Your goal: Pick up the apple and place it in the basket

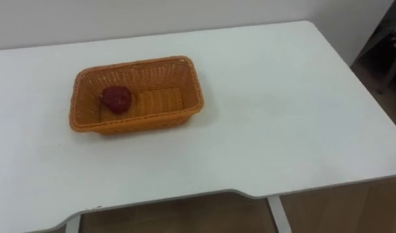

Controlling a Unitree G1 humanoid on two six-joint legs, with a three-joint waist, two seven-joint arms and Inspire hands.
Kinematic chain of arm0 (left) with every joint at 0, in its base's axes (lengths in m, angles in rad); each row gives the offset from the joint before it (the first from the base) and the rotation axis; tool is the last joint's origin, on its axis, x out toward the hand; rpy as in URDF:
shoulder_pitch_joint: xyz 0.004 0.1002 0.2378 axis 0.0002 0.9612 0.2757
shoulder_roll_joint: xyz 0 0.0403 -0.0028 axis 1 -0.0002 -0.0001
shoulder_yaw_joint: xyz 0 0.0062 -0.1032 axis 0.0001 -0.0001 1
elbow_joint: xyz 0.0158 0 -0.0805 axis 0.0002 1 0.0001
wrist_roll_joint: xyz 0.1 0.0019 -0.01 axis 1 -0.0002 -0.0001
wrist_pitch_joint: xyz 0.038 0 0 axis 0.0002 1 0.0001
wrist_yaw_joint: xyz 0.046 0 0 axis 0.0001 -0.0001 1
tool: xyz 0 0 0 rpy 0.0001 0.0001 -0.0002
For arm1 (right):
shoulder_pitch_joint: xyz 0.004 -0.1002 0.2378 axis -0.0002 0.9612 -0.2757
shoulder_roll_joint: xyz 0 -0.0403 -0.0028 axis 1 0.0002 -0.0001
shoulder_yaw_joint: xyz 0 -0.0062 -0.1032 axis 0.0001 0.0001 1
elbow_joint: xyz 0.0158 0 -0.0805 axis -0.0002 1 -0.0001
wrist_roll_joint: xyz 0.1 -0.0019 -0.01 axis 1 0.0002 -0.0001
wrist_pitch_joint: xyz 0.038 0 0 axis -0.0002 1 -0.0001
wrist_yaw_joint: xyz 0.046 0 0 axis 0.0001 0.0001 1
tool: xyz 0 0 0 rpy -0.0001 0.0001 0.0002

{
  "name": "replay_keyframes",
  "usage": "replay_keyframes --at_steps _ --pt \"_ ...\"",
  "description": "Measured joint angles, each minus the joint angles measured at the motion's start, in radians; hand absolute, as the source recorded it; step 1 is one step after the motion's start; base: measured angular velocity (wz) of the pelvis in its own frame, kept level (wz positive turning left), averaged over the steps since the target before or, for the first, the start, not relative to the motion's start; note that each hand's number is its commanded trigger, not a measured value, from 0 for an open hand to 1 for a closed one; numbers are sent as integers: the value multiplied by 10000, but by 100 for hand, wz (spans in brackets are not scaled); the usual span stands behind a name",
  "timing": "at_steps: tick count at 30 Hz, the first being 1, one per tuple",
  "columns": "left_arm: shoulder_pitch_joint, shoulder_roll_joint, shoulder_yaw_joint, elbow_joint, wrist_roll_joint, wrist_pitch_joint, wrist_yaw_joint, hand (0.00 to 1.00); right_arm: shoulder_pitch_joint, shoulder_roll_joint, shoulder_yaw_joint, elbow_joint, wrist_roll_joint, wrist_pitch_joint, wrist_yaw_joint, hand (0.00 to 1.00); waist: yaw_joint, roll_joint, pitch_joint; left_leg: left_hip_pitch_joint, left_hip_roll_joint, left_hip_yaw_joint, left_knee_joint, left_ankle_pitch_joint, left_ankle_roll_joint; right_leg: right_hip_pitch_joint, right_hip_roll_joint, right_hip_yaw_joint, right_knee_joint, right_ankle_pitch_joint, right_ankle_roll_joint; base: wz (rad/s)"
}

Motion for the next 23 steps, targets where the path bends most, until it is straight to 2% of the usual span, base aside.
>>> replay_keyframes --at_steps 1,2,4,5,7,8,10,11,13,19,23 --pt "-39 -130 55 -3 70 9 -25 0 120 441 225 1232 634 170 645 0 120 5 0 -3 -3 -9 10 1 -2 20 2 2 -23 -9 -7 4" --pt "-46 -188 92 -1 160 7 -39 0 133 645 268 1933 863 252 965 0 176 4 -1 11 -7 -14 15 1 -2 43 2 2 -37 -12 -6 4" --pt "-13 -281 123 52 391 -11 -214 0 166 1453 485 4034 1096 685 2024 0 392 24 1 8 -20 6 109 1 -2 52 -11 27 -51 -40 -3 0" --pt "-2 -295 164 51 407 -8 -275 0 226 1554 614 4517 1041 804 2307 0 444 34 1 3 -23 1 118 1 -2 57 -13 28 -60 -40 -2 0" --pt "101 -307 242 36 455 115 -424 0 333 1805 1296 5645 65 1317 3249 0 560 41 5 46 -51 12 90 -2 2 57 -20 140 -55 -50 15 -4" --pt "132 -311 240 36 459 152 -456 0 322 1793 1514 5893 -401 1399 3473 0 571 44 10 79 -55 13 55 -3 4 64 -22 147 -55 -52 17 -7" --pt "178 -310 240 142 449 201 -503 0 408 1727 2305 6471 -2796 1678 4340 0 620 87 55 201 -59 18 1 -10 13 83 -21 161 -74 -52 20 -8" --pt "177 -307 214 159 422 208 -507 0 470 1715 2580 6480 -3287 1730 4509 0 661 84 56 236 -52 30 -13 -11 13 100 -17 164 -84 -52 20 -6" --pt "173 -305 85 276 358 339 -514 0 572 1607 3684 6499 -5032 1956 4987 0 765 119 82 389 -42 17 -91 -16 7 261 11 263 -192 -35 23 0" --pt "174 -317 -61 469 243 689 -519 0 222 1475 4972 6626 -7807 2424 6143 0 944 226 112 679 -46 9 -178 -20 1 549 7 127 -346 -39 19 2" --pt "175 -326 -236 501 284 788 -552 0 74 1466 5453 6611 -9152 2509 6557 0 1166 220 113 699 -59 -13 -162 -19 1 591 2 121 -347 -39 19 0"
